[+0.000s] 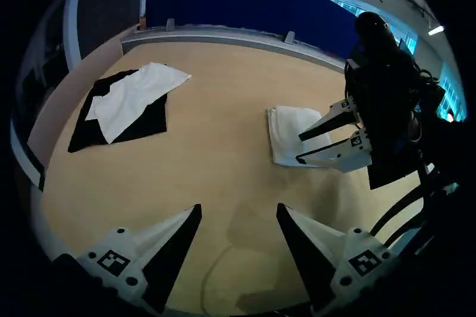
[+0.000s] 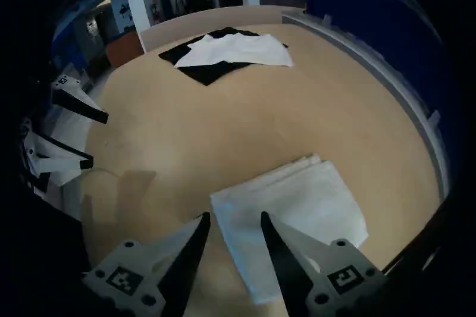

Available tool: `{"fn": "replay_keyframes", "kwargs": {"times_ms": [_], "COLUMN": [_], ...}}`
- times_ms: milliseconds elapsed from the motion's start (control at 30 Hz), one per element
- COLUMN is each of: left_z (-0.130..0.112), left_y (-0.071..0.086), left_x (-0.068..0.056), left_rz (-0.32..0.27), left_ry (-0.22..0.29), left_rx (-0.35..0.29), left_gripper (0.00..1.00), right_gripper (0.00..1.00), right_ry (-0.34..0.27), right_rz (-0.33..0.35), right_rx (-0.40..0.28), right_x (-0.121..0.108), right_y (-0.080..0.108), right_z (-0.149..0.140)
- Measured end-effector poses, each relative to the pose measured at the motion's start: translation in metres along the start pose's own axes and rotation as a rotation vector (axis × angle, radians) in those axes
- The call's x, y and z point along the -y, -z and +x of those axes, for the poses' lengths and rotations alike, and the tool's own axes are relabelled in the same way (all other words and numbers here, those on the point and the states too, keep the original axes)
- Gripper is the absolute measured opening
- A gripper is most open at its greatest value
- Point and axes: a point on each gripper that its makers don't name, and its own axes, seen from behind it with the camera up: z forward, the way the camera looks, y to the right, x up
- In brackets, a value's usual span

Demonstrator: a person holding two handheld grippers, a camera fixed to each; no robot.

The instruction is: Fold towel

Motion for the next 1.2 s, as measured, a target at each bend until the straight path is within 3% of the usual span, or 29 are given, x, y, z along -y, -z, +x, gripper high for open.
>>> {"fn": "replay_keyframes", "kwargs": {"times_ms": [100, 267, 700, 1000, 1200], "left_z": [-0.001, -0.003, 0.001, 0.001, 0.000], "left_y": [-0.001, -0.003, -0.006, -0.007, -0.006], "left_x": [0.000, 0.001, -0.004, -0.009, -0.008], "left_rz": [0.002, 0.001, -0.010, -0.014, -0.013], "left_ry": [-0.003, -0.007, -0.025, -0.035, -0.029], "left_rx": [0.002, 0.006, 0.010, 0.012, 0.012], "left_gripper": [0.94, 0.94, 0.94, 0.94, 0.94], "right_gripper": [0.82, 0.87, 0.88, 0.88, 0.68], "right_ry": [-0.011, -0.048, -0.231, -0.277, -0.308], "right_rz": [-0.021, -0.071, -0.207, -0.233, -0.234], "right_rx": [-0.015, -0.026, 0.001, 0.032, 0.057], "right_x": [-0.002, -0.008, -0.024, -0.025, -0.023], "right_y": [0.007, 0.020, 0.050, 0.047, 0.039], "right_z": [-0.003, -0.014, -0.067, -0.087, -0.098]}}
